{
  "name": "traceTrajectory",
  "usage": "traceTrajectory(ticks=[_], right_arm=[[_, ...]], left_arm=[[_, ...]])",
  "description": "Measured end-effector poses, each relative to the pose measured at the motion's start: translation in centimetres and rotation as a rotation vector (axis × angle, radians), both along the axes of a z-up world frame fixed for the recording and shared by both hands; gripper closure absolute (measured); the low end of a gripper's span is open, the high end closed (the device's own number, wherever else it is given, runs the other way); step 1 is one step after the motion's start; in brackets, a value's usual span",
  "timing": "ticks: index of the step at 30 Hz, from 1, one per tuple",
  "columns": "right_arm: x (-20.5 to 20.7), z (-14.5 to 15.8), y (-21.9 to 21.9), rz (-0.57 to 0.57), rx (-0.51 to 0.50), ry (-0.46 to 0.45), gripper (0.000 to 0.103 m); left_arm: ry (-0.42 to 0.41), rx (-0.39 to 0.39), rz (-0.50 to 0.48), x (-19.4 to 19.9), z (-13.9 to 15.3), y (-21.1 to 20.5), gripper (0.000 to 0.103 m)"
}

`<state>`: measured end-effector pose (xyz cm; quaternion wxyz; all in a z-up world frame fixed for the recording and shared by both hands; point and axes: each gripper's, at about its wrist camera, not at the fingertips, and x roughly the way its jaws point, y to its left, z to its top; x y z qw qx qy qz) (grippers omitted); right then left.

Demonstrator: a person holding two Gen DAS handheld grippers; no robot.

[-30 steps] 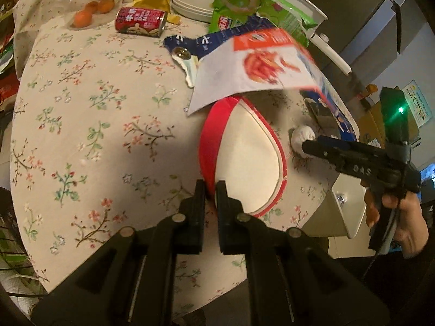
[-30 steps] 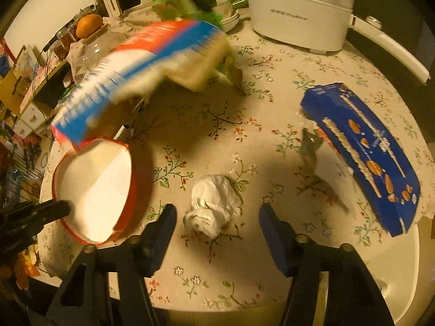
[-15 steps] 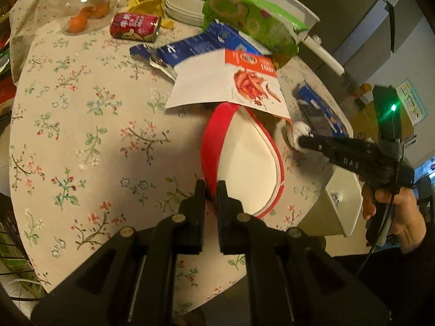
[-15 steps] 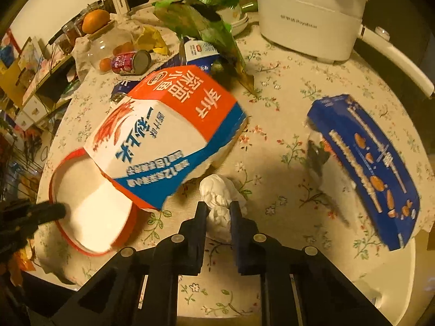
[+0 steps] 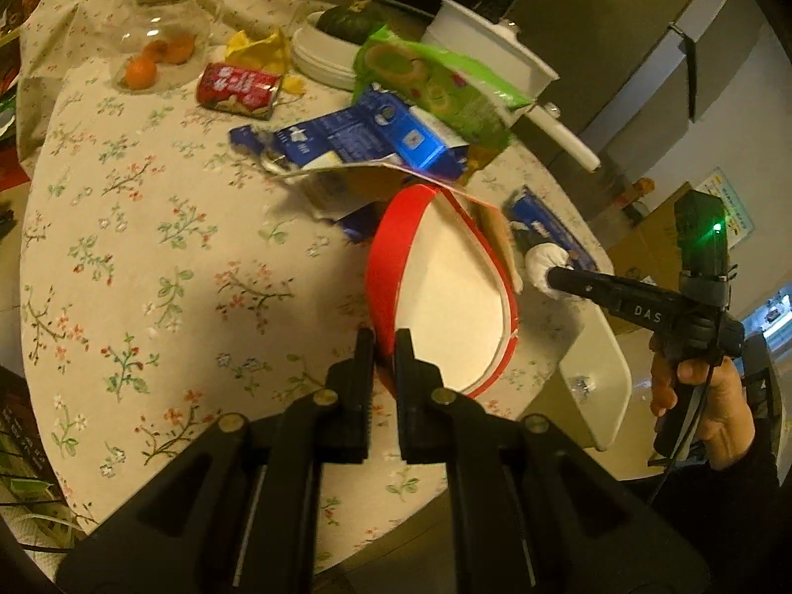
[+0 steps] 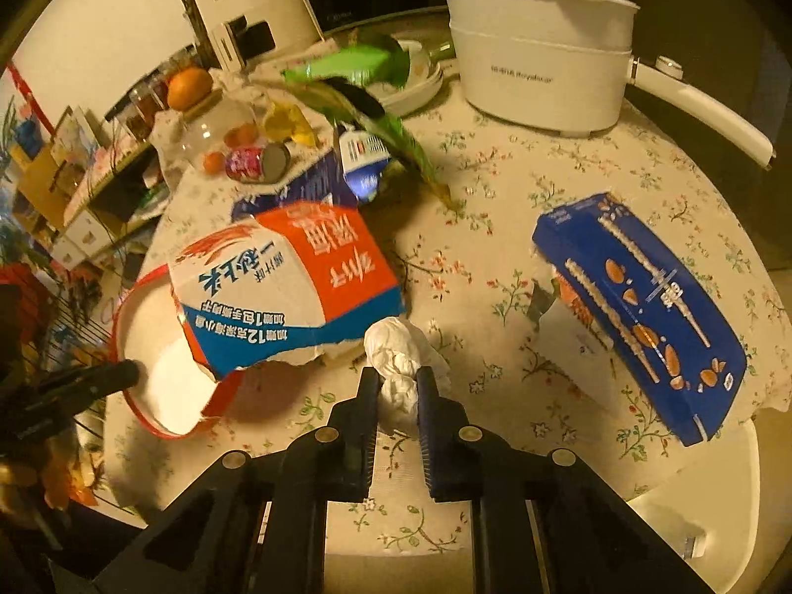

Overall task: Collect trash
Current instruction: 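Drop the bowl into the white bin with the left tool while the right tool carries the tissue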

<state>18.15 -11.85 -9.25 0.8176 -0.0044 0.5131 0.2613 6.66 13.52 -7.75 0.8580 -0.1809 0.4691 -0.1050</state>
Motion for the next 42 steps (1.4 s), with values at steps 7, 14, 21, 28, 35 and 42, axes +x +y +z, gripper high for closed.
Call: traceTrajectory(ticks=[7, 14, 21, 28, 35, 42], right_arm=[[-0.6, 1.4, -0.2, 0.007, 0.026, -0.023, 0.088], [-1.1, 2.4, -0.9, -0.002, 0.051, -0.041, 0.088], [-1.2, 3.7, -2.1, -0.022, 0.087, -0.064, 0.088], [-1.9, 5.3, -3.3, -0.029, 0.122, -0.09, 0.088], [-2.1, 5.7, -4.9, -0.056, 0.14, -0.093, 0.088], [-2.3, 6.2, -7.3, -0.091, 0.139, -0.103, 0.088]], left_arm=[[-0.078, -0.046, -0.019, 0.2, 2.0, -0.6, 0.094], [-0.123, -0.095, -0.01, 0.9, 3.3, -0.8, 0.094], [-0.172, -0.13, 0.005, 0.7, 4.9, -0.1, 0.094], [-0.169, -0.138, -0.004, 1.1, 5.0, -0.6, 0.094], [-0.154, -0.122, -0.052, 1.9, 4.8, -3.1, 0.094], [-0.148, -0.1, -0.106, 2.9, 4.7, -6.1, 0.094]])
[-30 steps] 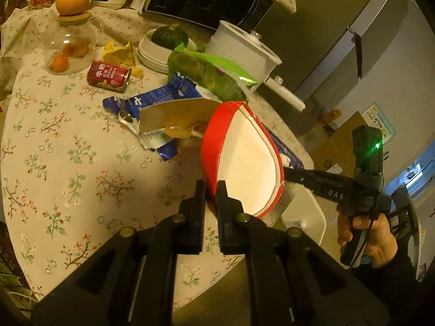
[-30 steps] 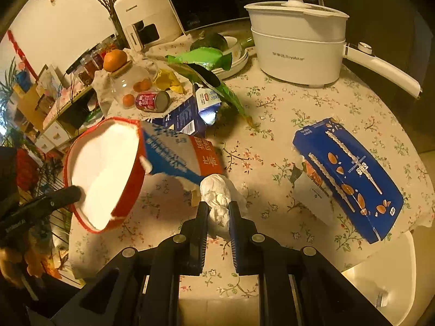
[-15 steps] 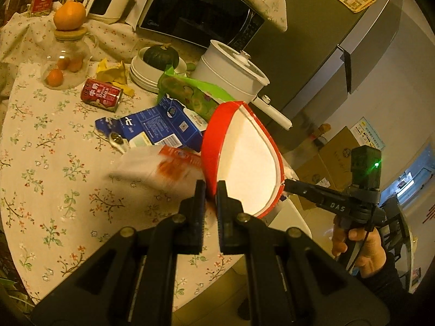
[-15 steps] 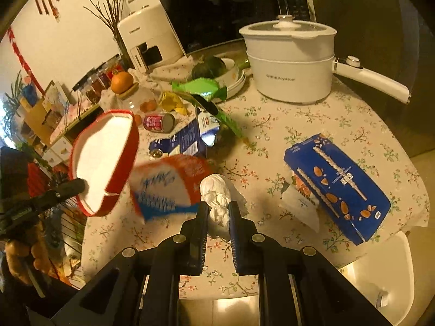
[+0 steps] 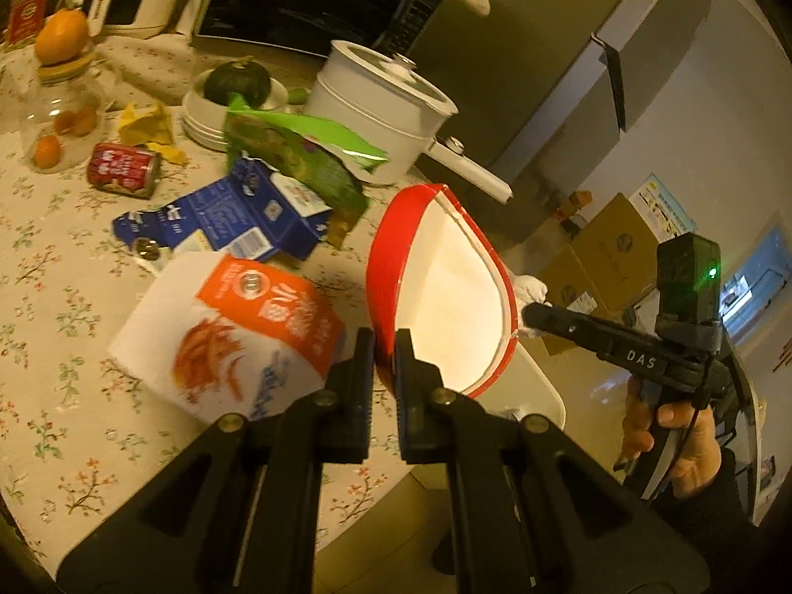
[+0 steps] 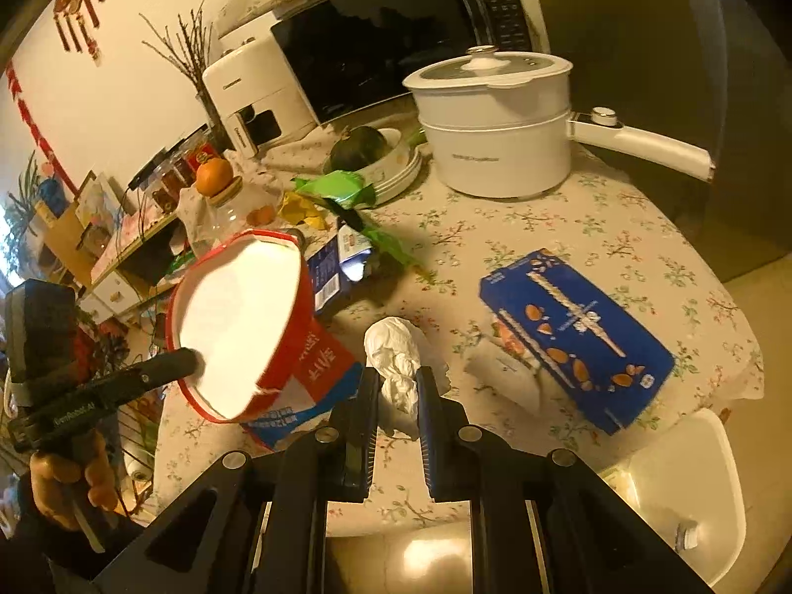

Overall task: Collect trash
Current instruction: 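Drop the bowl into the white bin with the left tool while the right tool carries the tissue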

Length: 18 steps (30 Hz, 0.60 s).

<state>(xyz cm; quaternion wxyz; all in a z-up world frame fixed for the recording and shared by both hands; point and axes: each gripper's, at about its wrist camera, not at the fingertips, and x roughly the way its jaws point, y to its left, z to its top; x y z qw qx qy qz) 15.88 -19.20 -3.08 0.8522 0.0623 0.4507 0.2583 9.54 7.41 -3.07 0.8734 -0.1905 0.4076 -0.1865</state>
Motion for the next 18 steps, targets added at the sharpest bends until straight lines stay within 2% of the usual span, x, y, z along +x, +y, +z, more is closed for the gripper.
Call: traceTrajectory(ticks=[9, 18], right_arm=[[-0.8, -0.2, -6.5, -0.092, -0.026, 0.014, 0.088], [-3.1, -2.1, -14.5, -0.207, -0.068, 0.075, 0.087]], left_arm=[[0.033, 0.054, -0.102, 1.4, -1.2, -5.5, 0.094], [0.078, 0.132, -0.267, 1.8, -3.0, -13.9, 0.094]])
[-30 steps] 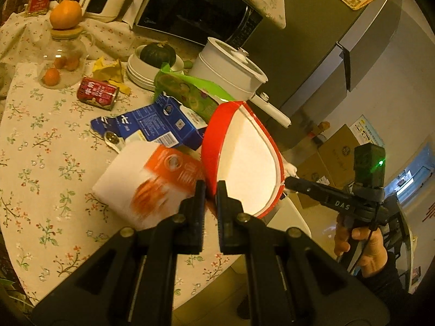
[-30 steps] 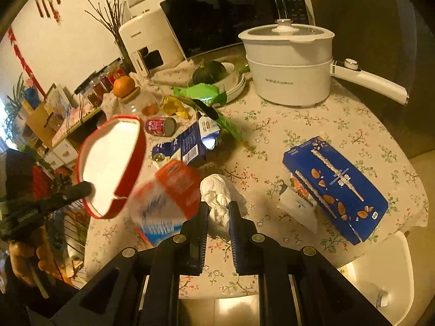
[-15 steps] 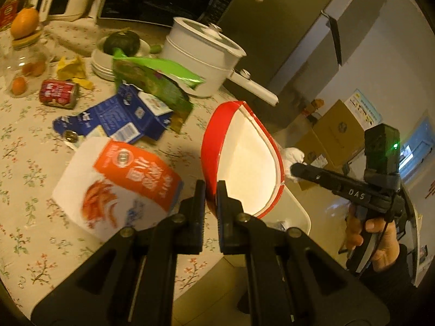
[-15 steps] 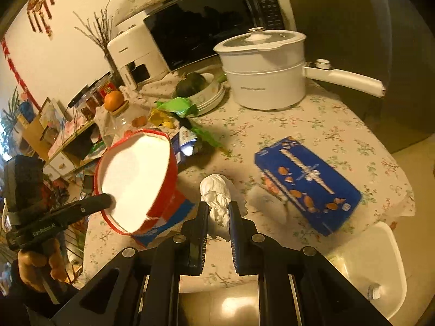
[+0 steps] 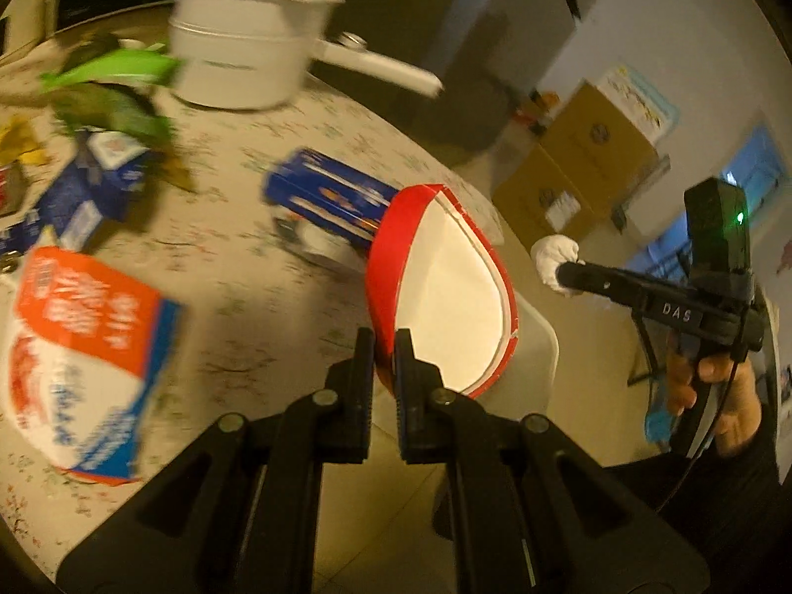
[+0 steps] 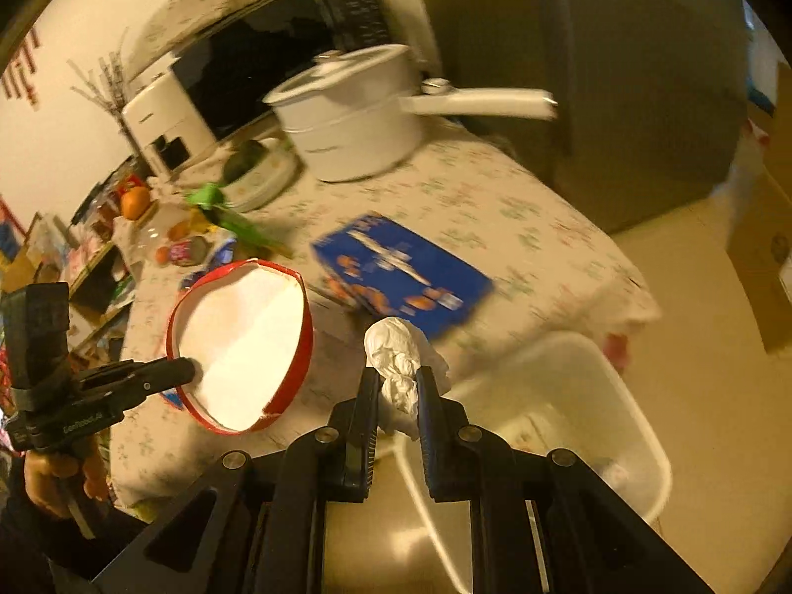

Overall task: Collect trash
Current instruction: 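Drop the bowl into the white bin with the left tool while the right tool carries the tissue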

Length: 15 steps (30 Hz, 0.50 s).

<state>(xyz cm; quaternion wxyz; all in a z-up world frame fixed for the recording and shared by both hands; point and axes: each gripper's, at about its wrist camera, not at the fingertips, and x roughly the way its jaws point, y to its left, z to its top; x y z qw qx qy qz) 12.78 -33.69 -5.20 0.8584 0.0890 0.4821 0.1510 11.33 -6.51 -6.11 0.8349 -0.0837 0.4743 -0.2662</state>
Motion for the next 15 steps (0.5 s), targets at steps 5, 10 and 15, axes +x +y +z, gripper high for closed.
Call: traceTrajectory(ticks=[5, 10, 15], right_arm=[[-1.6, -1.3, -3.4, -0.048, -0.016, 0.034, 0.087], [-2.8, -2.5, -6.1, -0.09, -0.033, 0.072, 0.087], [-3.5, -3.3, -7.9, -0.117, -0.054, 0.093, 0.087]], left_arm=[[0.026, 0.045, -0.088, 0.0, -1.3, -4.5, 0.094], [0.051, 0.097, -0.144, 0.1, -3.1, -8.1, 0.094], [0.075, 0.142, -0.168, 0.1, -5.0, -10.4, 0.094]])
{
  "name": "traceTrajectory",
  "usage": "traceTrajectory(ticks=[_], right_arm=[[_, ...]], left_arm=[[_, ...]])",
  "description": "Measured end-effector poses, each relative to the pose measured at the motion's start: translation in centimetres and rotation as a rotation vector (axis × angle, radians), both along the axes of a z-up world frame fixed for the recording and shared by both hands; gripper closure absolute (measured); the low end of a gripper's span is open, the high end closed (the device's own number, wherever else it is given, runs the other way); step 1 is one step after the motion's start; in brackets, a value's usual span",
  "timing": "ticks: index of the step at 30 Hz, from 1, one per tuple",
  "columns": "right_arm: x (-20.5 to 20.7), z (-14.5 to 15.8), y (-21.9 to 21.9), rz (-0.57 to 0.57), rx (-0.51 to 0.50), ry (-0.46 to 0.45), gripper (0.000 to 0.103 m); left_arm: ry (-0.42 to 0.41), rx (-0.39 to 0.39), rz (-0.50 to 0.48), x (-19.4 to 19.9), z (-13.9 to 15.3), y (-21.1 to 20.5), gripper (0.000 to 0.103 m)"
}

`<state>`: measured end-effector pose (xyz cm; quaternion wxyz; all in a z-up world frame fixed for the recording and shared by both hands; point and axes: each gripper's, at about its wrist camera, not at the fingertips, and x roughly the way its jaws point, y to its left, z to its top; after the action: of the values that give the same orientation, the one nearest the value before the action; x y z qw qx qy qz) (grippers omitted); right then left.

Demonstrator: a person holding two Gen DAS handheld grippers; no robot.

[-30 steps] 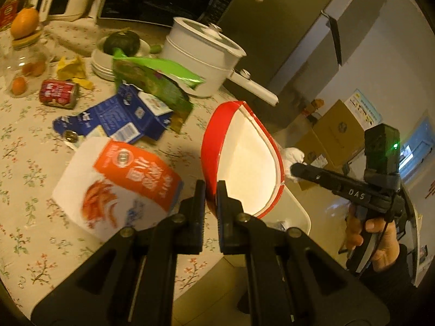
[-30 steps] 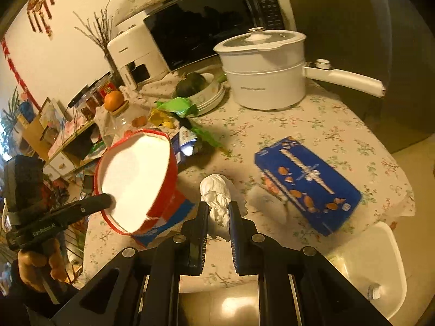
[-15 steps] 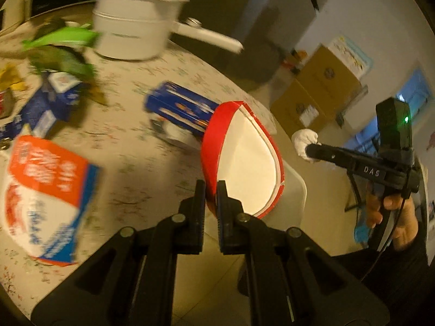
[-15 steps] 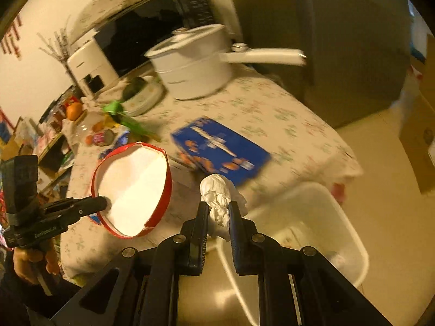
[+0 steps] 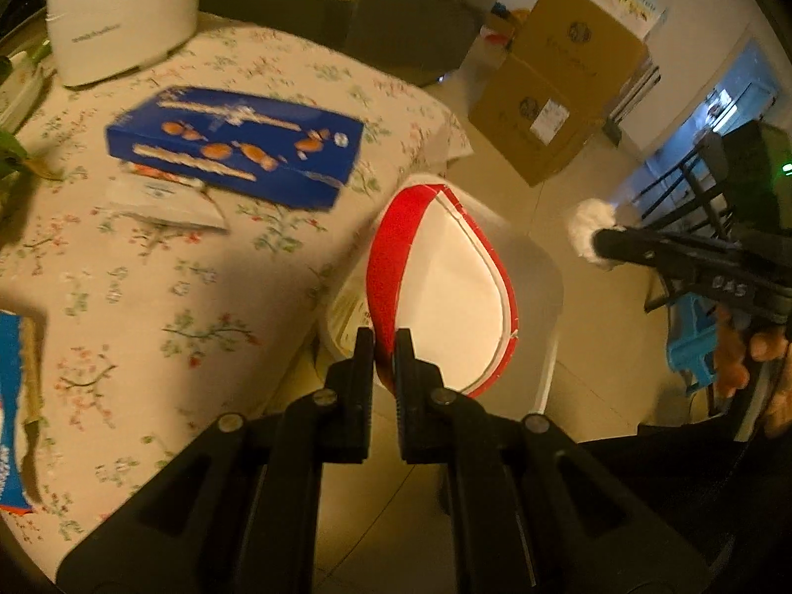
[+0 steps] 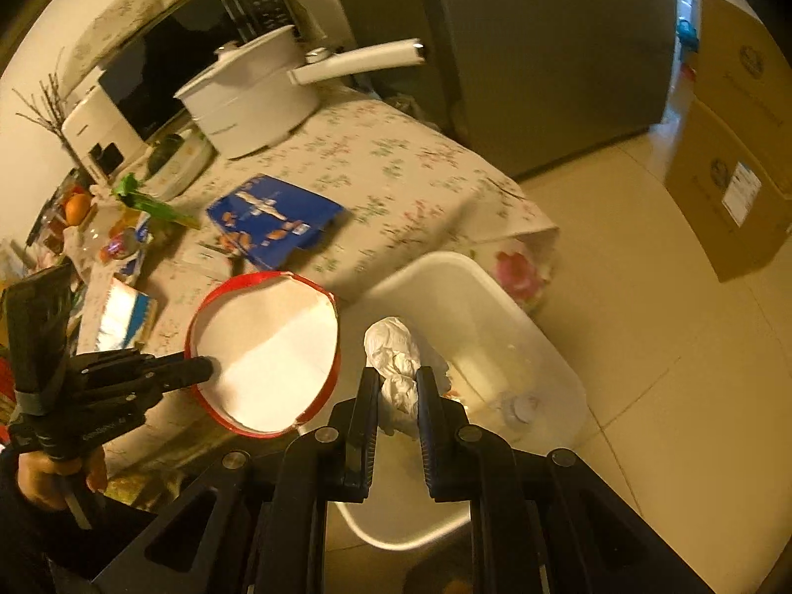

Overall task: Collect trash
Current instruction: 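Drop the bowl into the white bin with the left tool while the right tool carries the tissue, then open the right tool over the white bin to drop the tissue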

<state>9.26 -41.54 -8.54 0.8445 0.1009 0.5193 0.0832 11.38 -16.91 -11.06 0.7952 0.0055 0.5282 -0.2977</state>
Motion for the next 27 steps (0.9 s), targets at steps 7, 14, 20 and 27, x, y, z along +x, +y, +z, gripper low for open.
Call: traceTrajectory(ticks=[7, 14, 20, 27], right_arm=[[-0.6, -0.8, -1.0, -0.011, -0.014, 0.022, 0.087], [-0.7, -1.1, -1.2, -0.018, -0.019, 0.036, 0.087], [-0.5, -1.2, -0.6, -0.01, -0.024, 0.043, 0.087], [-0.2, -1.4, 0.0, 0.003, -0.031, 0.049, 0.087]], left_arm=[[0.016, 0.032, -0.006, 0.3, -1.5, -1.4, 0.094], [0.028, 0.03, -0.016, 0.3, -1.9, -1.8, 0.092], [-0.012, 0.013, -0.019, 0.0, -0.3, -1.3, 0.046], [-0.049, 0.02, 0.024, 0.0, 1.2, 1.6, 0.036]])
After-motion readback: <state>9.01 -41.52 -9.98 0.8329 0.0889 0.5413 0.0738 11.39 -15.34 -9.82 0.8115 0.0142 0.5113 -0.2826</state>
